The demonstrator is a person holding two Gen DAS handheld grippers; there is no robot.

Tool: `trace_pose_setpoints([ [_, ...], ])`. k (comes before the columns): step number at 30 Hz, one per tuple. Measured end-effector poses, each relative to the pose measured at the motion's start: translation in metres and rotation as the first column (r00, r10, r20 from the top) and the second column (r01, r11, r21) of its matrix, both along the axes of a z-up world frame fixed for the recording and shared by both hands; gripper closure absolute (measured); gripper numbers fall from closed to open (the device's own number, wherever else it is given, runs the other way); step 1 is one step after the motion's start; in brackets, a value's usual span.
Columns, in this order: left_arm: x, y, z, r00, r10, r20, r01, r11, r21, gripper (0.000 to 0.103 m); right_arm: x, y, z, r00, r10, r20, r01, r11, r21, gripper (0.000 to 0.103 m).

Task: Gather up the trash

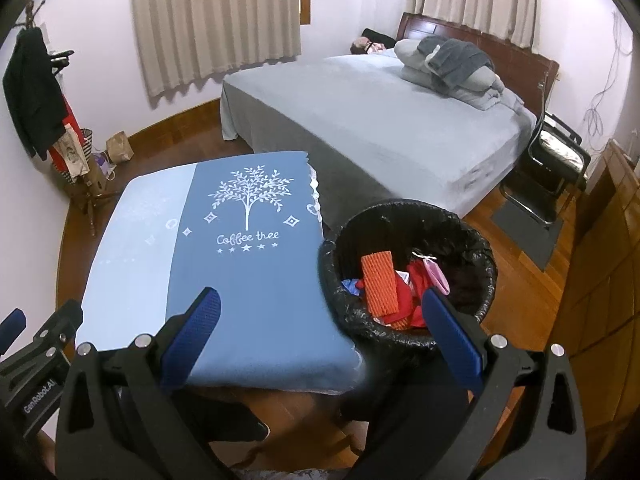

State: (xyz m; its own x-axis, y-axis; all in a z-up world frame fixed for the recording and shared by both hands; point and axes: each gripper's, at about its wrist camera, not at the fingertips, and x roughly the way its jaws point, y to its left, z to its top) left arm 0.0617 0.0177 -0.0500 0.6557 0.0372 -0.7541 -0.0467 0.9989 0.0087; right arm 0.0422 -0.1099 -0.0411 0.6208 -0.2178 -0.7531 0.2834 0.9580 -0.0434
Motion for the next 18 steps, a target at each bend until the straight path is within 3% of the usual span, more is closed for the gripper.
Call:
trace_pose_setpoints([
  [18, -0.011, -0.004, 0.012, 0.999, 0.000, 0.046, 0.000, 1.000, 0.019, 0.006, -0.013, -0.007, 0.004, 0.999, -0.021, 0.030, 0.020, 1.000, 0.005, 0.005],
])
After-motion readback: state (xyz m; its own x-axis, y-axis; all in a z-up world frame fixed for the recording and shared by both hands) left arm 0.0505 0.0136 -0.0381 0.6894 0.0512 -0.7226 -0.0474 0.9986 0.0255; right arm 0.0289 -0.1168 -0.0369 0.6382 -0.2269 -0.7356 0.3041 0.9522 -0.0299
